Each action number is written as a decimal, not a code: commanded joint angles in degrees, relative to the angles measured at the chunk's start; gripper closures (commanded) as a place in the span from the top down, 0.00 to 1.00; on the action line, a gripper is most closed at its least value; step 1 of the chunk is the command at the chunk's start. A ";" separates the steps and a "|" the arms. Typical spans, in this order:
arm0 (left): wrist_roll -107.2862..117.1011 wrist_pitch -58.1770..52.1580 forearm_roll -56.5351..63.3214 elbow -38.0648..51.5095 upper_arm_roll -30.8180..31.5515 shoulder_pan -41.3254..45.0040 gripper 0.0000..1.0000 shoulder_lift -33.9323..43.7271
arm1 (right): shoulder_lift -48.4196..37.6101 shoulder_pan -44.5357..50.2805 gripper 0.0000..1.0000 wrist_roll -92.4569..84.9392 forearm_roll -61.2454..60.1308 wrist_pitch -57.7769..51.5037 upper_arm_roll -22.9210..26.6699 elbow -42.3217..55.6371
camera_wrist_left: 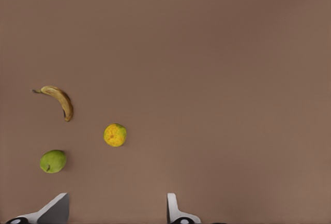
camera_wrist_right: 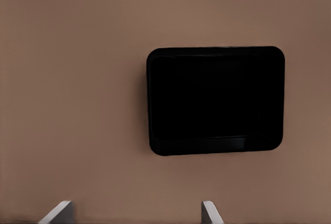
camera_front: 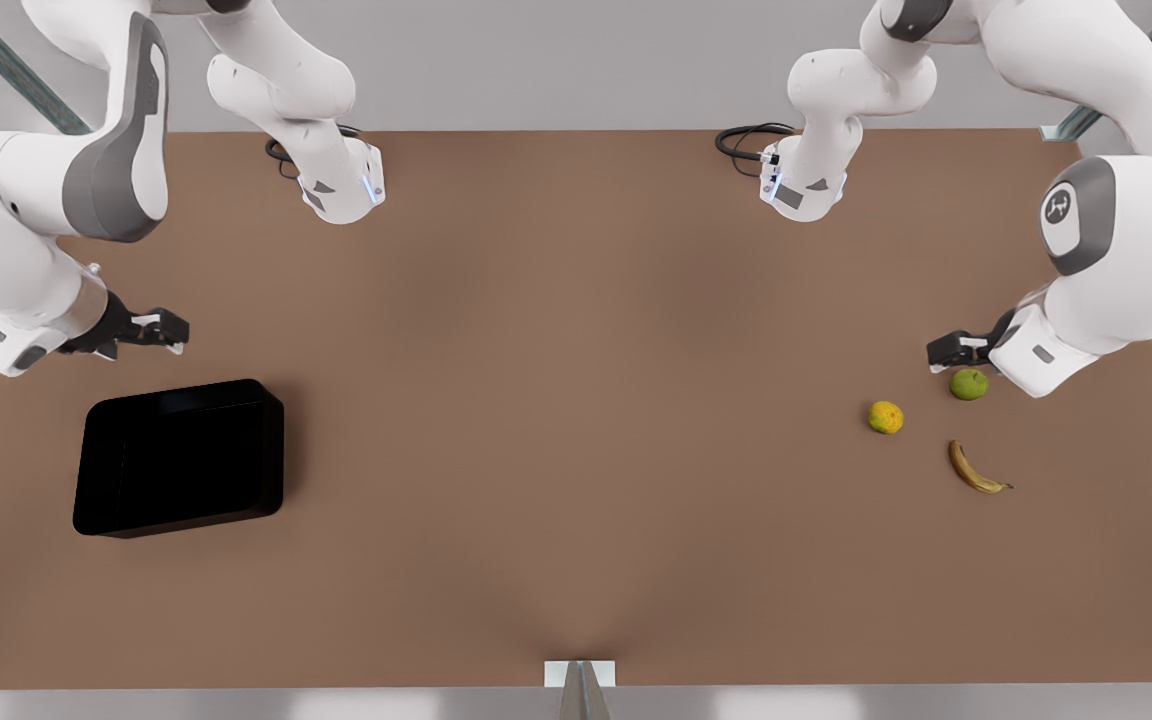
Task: Place the storage box in the middle with the right arm, and place the apple in the storage box with the left arm
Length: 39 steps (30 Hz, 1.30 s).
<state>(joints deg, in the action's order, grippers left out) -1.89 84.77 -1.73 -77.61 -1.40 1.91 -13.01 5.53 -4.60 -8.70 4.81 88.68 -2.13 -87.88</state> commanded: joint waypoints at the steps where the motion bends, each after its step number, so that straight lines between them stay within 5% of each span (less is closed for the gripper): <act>1: -0.04 0.22 0.23 0.00 0.00 -0.07 1.00 0.00 | 0.01 -1.38 1.00 0.00 -0.06 0.00 0.02 -0.01; 3: -0.13 0.04 0.06 0.00 0.17 -0.16 1.00 0.01 | 1.32 -1.99 1.00 -2.27 -0.06 0.26 0.02 0.34; 6: 3.81 -4.70 -0.55 2.02 -0.97 -0.77 1.00 -2.54 | 13.45 -9.20 1.00 -30.05 0.20 9.39 3.00 2.28; 11: 27.47 1.00 -36.92 -16.68 -24.60 0.99 1.00 -3.60 | 25.06 -15.79 1.00 -39.46 -0.15 26.89 8.19 2.01; 15: 31.78 6.72 -65.58 -31.19 -32.25 0.55 1.00 -8.51 | 30.59 -15.80 1.00 -39.20 -3.22 34.36 10.65 2.19; 18: 30.99 4.36 -75.96 -31.11 -32.26 -5.25 1.00 -16.86 | 33.05 -15.53 1.00 -38.41 -3.22 38.41 10.65 2.10; 30: 19.48 -12.70 -74.83 -28.74 -34.01 -15.71 1.00 -29.79 | 37.89 -15.44 1.00 -38.32 -5.51 39.29 11.53 1.49; 31: 16.66 -13.93 -73.95 -28.65 -34.02 -17.91 1.00 -31.55 | 37.98 -15.44 0.92 -38.32 -5.51 38.85 11.53 1.40; 32: 16.22 -14.11 -73.51 -28.56 -34.02 -18.53 1.00 -31.90 | 37.89 -15.44 0.69 -38.41 -5.51 38.15 11.53 1.40; 33: 15.87 -14.20 -72.72 -28.56 -34.02 -18.61 1.00 -31.99 | 37.89 -15.44 0.58 -38.93 -5.42 38.06 11.53 1.40; 39: 25.27 -8.22 -73.95 -25.49 -33.75 -19.14 1.00 -34.27 | 37.98 -15.27 0.31 -39.29 -4.81 37.88 11.62 1.40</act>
<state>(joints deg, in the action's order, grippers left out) 23.30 76.71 -75.48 -103.02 -35.11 -17.23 -47.51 43.51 -19.86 -48.04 0.00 126.56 9.49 -86.49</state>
